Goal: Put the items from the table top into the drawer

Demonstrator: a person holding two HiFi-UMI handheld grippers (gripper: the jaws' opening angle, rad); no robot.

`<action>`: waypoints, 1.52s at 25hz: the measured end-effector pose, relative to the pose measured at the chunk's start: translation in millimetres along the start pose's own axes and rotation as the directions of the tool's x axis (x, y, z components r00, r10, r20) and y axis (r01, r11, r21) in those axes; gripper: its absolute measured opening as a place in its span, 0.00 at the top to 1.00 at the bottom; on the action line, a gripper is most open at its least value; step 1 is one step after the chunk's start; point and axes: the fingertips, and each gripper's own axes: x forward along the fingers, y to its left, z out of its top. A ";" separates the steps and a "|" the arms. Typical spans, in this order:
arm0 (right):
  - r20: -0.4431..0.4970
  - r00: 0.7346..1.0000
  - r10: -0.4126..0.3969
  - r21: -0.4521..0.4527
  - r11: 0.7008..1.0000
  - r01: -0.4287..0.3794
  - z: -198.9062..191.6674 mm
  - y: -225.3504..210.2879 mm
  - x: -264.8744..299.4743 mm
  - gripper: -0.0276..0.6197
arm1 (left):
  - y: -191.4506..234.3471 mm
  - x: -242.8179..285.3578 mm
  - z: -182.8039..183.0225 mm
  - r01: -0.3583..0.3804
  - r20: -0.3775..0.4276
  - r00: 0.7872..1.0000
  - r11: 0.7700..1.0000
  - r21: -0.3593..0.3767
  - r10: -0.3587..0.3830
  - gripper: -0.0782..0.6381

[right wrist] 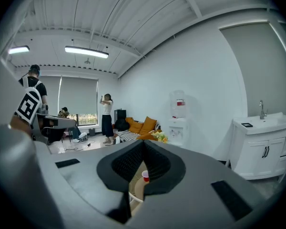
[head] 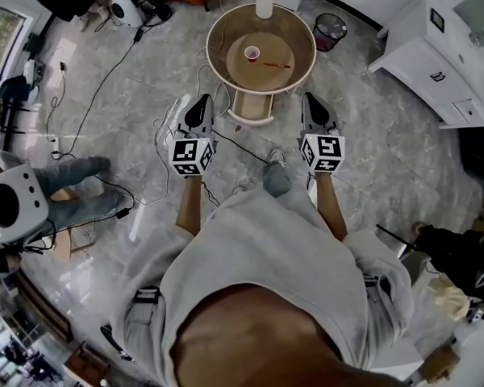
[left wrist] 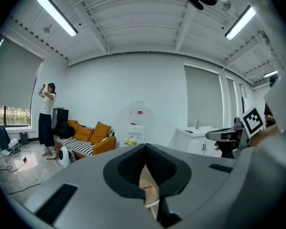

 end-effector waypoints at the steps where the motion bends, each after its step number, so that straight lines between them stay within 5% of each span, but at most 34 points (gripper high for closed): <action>1: -0.002 1.000 0.010 0.000 1.000 -0.010 1.8 -7.7 7.0 0.92 | -1.7 8.7 2.2 -0.008 -0.002 1.000 1.000 -0.001 0.008 0.87; 20: -0.102 0.986 0.132 0.024 0.991 -0.130 -27.5 -95.4 110.0 0.92 | -17.4 97.0 -24.5 -0.113 -0.136 0.985 0.993 -0.022 0.109 0.87; 28: -0.160 0.980 0.122 0.056 0.992 -0.114 -64.2 -92.4 144.0 0.92 | -8.6 122.2 -59.8 -0.080 -0.198 0.978 0.995 -0.054 0.068 0.87; 38: -0.205 0.974 0.093 0.036 0.996 -0.088 -115.5 -38.0 193.9 0.92 | 42.4 130.9 -126.1 0.026 -0.241 0.969 0.996 -0.089 -0.046 0.87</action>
